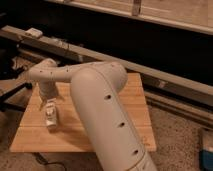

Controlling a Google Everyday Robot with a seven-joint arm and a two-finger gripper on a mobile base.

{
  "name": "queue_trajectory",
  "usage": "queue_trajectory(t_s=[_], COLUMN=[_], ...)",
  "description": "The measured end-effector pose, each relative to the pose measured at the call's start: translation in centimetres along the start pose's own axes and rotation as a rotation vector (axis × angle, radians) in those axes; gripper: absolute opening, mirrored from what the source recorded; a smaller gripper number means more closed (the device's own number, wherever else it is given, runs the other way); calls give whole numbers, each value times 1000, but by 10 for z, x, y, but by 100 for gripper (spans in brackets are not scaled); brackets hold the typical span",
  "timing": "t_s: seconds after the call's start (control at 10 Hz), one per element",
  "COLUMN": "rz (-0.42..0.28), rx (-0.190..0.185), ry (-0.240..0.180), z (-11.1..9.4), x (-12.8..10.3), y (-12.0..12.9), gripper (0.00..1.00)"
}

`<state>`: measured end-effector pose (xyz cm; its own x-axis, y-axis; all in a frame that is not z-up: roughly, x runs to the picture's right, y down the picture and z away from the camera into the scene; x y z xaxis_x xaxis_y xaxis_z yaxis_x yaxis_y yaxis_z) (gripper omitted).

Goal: Place the bottle in the ceramic bowl

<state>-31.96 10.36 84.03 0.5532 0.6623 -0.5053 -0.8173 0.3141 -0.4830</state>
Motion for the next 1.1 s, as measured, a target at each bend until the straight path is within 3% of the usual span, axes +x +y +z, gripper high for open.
queue_trajectory(t_s=[0.5, 1.1], rz=[-74, -139], rx=[-22, -7], ry=[36, 88], z=[20, 45], x=[0, -4], y=[23, 26], gripper=[80, 80])
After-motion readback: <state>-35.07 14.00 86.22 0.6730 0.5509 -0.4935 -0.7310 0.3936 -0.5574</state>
